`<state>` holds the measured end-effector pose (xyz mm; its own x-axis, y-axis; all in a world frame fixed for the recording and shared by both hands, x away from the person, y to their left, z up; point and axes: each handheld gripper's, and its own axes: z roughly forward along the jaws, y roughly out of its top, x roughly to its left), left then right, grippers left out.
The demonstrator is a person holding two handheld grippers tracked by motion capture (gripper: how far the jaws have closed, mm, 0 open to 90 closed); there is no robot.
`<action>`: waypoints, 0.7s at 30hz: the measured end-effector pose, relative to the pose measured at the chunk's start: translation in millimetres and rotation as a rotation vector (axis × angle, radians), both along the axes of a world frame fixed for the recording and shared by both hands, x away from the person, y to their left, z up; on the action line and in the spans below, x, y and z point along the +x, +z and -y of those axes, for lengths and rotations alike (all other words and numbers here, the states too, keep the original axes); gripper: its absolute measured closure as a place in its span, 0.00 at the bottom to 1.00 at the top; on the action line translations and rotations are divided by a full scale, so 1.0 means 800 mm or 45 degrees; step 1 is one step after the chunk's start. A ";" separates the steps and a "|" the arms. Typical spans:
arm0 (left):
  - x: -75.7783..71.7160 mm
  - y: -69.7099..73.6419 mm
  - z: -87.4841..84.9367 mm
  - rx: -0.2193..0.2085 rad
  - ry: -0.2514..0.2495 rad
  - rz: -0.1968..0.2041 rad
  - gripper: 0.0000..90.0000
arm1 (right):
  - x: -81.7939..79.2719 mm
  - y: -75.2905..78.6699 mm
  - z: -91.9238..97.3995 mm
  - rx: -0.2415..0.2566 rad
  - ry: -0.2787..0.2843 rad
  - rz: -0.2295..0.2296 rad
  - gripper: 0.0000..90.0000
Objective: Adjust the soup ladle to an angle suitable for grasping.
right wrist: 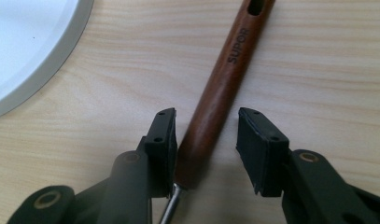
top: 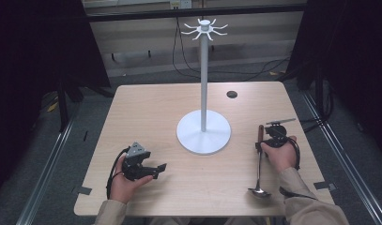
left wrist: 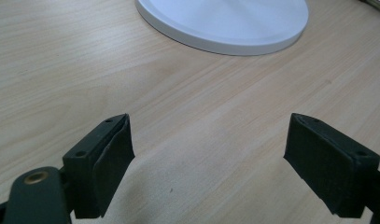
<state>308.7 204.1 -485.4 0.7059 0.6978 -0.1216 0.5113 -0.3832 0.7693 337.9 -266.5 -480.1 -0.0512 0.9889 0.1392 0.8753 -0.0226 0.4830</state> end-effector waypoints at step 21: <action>0.000 0.002 -0.001 -0.009 0.009 0.017 0.17 | 0.013 0.005 -0.027 -0.202 0.054 -0.132 0.82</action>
